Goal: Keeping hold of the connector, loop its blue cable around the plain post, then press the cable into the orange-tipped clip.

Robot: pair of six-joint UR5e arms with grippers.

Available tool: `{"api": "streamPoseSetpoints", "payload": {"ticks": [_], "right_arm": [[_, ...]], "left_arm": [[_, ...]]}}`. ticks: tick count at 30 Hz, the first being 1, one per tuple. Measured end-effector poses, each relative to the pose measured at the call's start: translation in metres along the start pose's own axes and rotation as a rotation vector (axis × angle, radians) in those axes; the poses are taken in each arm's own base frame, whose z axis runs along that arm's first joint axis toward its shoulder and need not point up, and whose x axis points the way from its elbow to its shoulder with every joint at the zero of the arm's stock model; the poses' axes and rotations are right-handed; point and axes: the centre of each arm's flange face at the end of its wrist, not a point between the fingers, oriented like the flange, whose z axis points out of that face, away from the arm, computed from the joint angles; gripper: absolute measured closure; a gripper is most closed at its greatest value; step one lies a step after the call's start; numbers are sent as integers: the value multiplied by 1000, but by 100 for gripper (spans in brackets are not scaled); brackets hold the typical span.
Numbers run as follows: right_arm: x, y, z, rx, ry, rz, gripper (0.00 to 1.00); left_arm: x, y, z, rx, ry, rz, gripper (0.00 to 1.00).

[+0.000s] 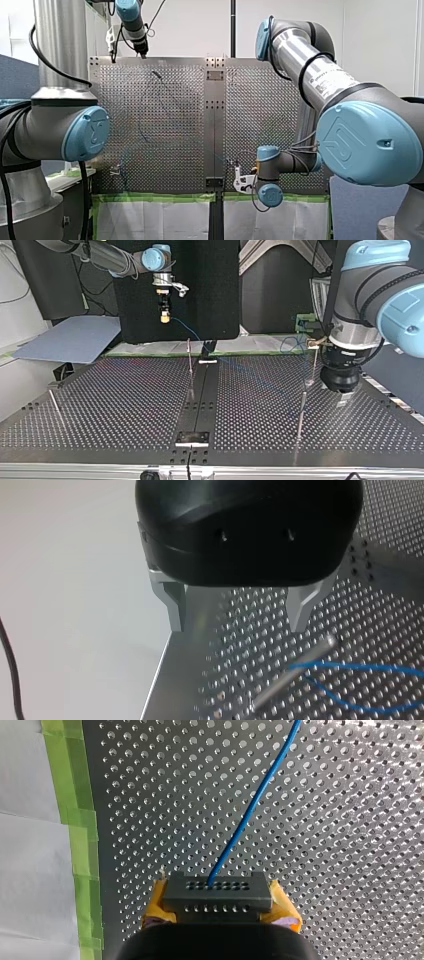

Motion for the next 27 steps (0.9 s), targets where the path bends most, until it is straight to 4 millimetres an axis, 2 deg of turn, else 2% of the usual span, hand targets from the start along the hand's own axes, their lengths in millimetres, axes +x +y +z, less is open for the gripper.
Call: {"api": "streamPoseSetpoints", "payload": {"ticks": [18,27], "right_arm": [[0,-1,-1,2,-3,-3,100],[0,-1,0,2,-6,-4,100]], "left_arm": [[0,7,0,-82,-12,-4,0],[2,-7,-1,-19,-22,7,0]]}}
